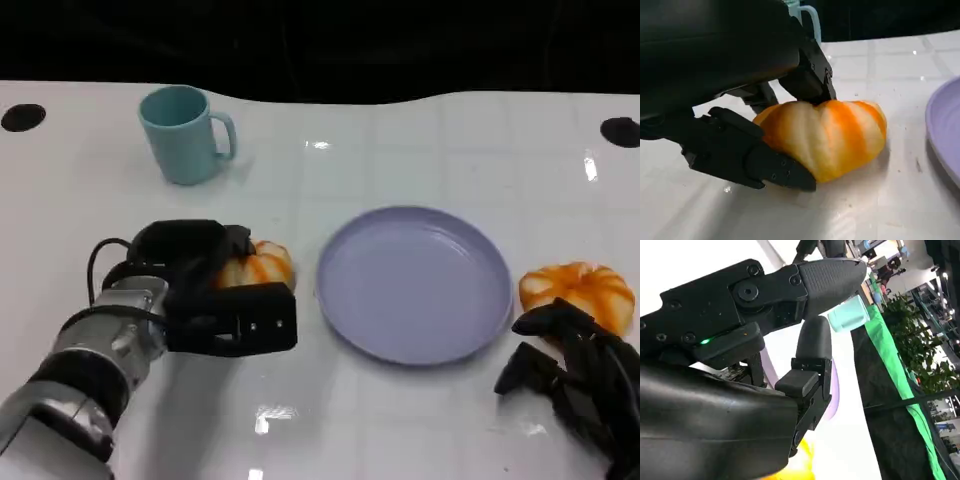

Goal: Grasp the bread from the table and place it into the plate.

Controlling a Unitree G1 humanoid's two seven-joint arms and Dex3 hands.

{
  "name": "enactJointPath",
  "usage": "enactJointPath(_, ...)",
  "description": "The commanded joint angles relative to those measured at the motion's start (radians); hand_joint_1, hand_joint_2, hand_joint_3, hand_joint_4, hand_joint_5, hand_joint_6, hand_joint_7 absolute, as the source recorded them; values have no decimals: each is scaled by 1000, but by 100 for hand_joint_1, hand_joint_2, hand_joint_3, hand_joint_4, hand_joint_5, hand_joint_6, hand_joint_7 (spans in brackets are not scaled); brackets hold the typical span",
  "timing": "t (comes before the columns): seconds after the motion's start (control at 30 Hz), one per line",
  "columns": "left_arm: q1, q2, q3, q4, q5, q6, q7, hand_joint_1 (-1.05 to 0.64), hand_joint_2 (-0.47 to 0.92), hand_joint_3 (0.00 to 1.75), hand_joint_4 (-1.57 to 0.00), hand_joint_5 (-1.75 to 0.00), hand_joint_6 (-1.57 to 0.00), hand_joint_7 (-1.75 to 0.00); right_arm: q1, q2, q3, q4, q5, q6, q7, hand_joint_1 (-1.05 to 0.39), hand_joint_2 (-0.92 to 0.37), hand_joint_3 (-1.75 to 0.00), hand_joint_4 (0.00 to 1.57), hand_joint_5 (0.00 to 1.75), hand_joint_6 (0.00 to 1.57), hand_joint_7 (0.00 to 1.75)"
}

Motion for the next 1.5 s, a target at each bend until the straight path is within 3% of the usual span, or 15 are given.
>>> enactJointPath(0.03,-20,-1,-3,33,-14,6,17,-24,92,35,-72,-174,-57,-156,4,-14,-10,21,12,14,5,-54,-92,-19,63,157,61,121)
enactJointPath(0.07,-22,-2,-2,37,-16,10,16,-23,92,35,-71,-175,-58,-152,2,-15,-12,25,14,14,10,-54,-92,-19,63,157,61,121)
enactJointPath(0.17,-18,2,1,31,-18,-5,56,-24,90,33,-76,-175,-56,-169,-4,-18,-16,30,22,29,14,-54,-92,-17,65,158,61,122)
enactJointPath(0.3,-18,3,0,32,-19,-9,67,-25,89,33,-78,-175,-55,-174,-6,-19,-16,30,26,35,14,-54,-92,-16,66,157,61,123)
enactJointPath(0.33,-18,4,10,20,-26,-14,95,-23,89,36,-78,-175,-55,-175,-7,-18,-16,32,22,29,7,-54,-92,-16,66,157,61,123)
enactJointPath(0.4,-19,6,24,5,-36,-27,139,-19,77,66,-81,-175,-54,-175,-9,-18,-17,35,18,21,-2,-54,-92,-16,66,157,61,122)
enactJointPath(0.5,-22,6,43,-11,-62,-54,177,-18,70,85,-83,-175,-57,-175,-16,-18,-21,50,27,13,20,-52,-92,-18,64,158,60,121)
enactJointPath(0.73,-49,-10,41,-65,-66,-45,207,-15,64,93,-83,-175,-57,-175,-10,-19,-9,36,6,16,-17,-55,-92,-17,63,158,60,123)
enactJointPath(0.87,-69,-25,38,-104,-67,-92,234,-14,61,99,-87,-175,-62,-175,-16,-17,-3,54,-17,-21,-40,-58,-92,-18,64,160,63,125)
enactJointPath(1.2,-111,-57,44,-123,-119,-191,101,-15,63,102,-86,-175,-65,-175,-15,-14,-6,46,3,10,-21,-55,-92,-16,62,160,61,123)
enactJointPath(1.3,-138,-125,17,-103,-115,-230,66,-19,56,115,-91,-175,-73,-175,-9,-5,-2,36,1,4,-19,-55,-92,-16,63,161,61,123)
enactJointPath(1.5,-177,-172,-14,-56,-105,-267,-24,-19,54,120,-92,-175,-74,-175,-8,2,-4,34,11,8,-3,-54,-92,-19,63,160,61,123)
